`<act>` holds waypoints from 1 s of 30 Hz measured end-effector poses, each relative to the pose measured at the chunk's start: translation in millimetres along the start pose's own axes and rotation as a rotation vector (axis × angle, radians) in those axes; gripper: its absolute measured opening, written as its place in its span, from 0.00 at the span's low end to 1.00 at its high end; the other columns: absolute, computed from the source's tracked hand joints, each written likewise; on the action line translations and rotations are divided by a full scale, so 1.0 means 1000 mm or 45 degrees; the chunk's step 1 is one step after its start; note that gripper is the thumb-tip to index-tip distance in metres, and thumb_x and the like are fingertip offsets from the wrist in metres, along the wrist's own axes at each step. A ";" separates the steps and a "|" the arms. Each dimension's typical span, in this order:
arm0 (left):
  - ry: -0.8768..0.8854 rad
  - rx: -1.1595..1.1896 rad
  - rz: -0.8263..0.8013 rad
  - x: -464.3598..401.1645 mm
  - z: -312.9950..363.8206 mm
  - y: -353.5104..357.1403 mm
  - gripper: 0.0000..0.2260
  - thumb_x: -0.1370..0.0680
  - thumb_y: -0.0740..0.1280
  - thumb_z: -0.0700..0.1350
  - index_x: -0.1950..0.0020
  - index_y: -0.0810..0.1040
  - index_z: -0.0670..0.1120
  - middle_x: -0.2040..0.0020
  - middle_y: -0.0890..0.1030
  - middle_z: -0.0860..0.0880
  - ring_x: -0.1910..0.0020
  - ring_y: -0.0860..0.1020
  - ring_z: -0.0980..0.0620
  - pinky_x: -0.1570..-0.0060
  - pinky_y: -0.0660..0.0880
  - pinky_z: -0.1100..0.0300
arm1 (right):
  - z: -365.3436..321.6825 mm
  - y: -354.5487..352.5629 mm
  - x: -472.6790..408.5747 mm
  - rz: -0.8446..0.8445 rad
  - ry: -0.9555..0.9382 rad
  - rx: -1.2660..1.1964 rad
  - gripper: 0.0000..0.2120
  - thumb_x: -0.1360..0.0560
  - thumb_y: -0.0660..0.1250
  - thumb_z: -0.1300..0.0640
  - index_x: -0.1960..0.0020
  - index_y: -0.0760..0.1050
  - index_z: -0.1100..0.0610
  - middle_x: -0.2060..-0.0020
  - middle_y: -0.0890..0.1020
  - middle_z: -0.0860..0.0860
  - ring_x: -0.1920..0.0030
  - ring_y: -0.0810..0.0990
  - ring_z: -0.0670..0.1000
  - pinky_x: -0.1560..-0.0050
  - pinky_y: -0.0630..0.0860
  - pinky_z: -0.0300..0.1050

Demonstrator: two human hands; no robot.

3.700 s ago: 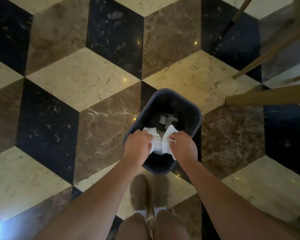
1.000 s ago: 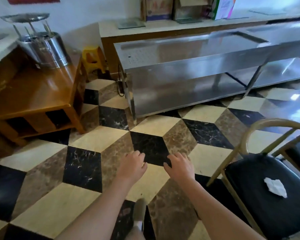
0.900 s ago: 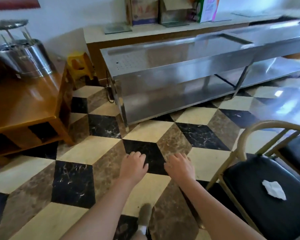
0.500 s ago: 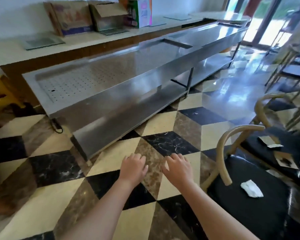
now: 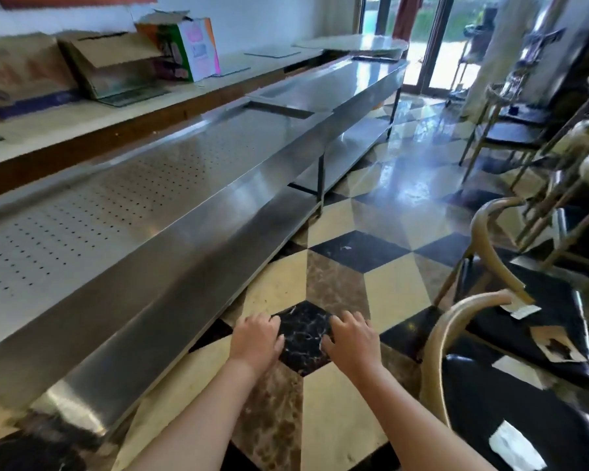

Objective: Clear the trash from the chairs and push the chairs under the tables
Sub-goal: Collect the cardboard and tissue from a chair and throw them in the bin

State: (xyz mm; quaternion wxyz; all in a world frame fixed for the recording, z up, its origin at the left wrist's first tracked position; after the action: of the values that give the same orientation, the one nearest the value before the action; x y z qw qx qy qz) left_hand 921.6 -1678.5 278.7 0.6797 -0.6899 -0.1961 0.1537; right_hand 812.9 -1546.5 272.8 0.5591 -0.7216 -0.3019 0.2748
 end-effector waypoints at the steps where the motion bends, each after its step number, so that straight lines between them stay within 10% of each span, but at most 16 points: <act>1: -0.008 -0.008 0.010 -0.022 -0.002 -0.005 0.14 0.21 0.56 0.53 0.45 0.75 0.47 0.46 0.78 0.48 0.46 0.75 0.48 0.45 0.70 0.54 | 0.006 -0.002 -0.021 0.012 -0.002 0.008 0.15 0.25 0.62 0.49 0.43 0.75 0.55 0.46 0.80 0.53 0.44 0.75 0.55 0.45 0.73 0.50; 10: 0.155 -0.018 -0.048 -0.194 0.008 0.000 0.14 0.21 0.57 0.53 0.44 0.75 0.46 0.46 0.78 0.47 0.46 0.75 0.48 0.44 0.69 0.55 | 0.078 0.008 -0.158 -0.035 0.252 0.097 0.08 0.36 0.74 0.54 0.61 0.78 0.56 0.65 0.81 0.53 0.64 0.80 0.55 0.66 0.77 0.46; 30: 1.016 0.116 0.002 -0.565 0.221 -0.034 0.17 0.22 0.59 0.52 0.35 0.71 0.47 0.39 0.77 0.47 0.39 0.73 0.48 0.37 0.67 0.52 | 0.320 -0.060 -0.362 0.327 1.015 0.065 0.14 0.27 0.65 0.50 0.43 0.76 0.54 0.49 0.80 0.53 0.47 0.76 0.54 0.45 0.73 0.50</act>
State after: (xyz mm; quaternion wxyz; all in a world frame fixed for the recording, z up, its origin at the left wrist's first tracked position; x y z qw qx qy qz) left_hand 318.8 -1755.4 275.4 0.7322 -0.6647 0.0910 -0.1173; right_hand 329.0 -1599.4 281.1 0.6110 -0.7892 0.0375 0.0489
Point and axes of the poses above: each hand's wrist, its own x-axis away from the middle knuckle, its own y-axis out of the palm, z = x × y, the point moved 4 cm from there along -x, towards the middle knuckle
